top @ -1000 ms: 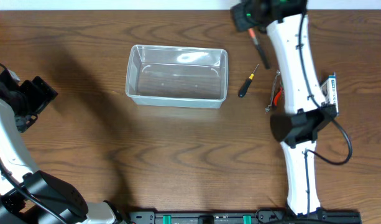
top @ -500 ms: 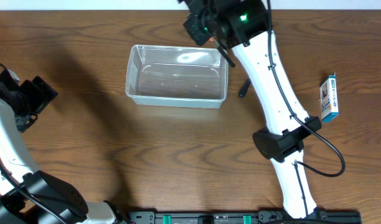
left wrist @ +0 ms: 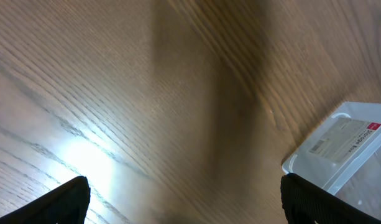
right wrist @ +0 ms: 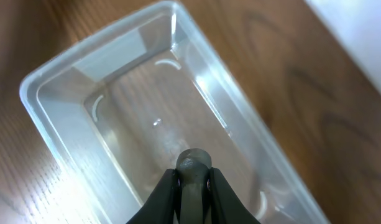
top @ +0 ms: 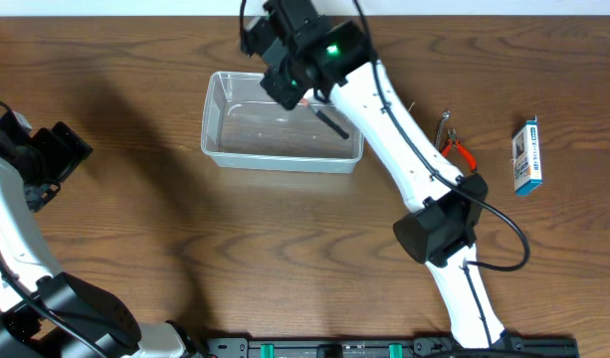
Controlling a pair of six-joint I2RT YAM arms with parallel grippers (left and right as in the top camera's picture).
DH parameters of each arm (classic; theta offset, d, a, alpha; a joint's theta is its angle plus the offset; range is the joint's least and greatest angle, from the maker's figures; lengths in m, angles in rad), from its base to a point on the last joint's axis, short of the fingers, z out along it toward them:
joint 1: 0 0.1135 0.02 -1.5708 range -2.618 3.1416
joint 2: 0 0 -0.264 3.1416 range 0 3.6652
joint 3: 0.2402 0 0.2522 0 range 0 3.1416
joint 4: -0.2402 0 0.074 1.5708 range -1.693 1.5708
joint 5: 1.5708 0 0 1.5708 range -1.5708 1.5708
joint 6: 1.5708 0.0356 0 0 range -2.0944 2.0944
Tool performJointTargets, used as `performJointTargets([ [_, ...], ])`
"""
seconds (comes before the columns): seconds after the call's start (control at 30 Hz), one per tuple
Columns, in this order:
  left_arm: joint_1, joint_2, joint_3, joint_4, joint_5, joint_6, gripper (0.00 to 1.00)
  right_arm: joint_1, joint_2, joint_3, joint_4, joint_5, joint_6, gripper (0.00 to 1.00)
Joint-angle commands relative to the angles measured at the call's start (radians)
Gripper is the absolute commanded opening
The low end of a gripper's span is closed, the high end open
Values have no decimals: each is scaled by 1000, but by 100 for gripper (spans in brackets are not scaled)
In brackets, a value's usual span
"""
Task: Pack container
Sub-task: 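Carry the hammer with the right gripper over the clear container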
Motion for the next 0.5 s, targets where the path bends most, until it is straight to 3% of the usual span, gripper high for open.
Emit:
performJointTargets([
  [0.0, -5, -9, 11, -3, -5, 17, 90, 11, -13, -74, 29, -38, -25, 7],
  [0.3, -5, -9, 11, -3, -5, 18, 90, 11, -13, -258, 129, -41, -25, 10],
  [0.47, -5, -9, 11, -3, -5, 18, 91, 11, -14, -322, 169, -41, -25, 19],
])
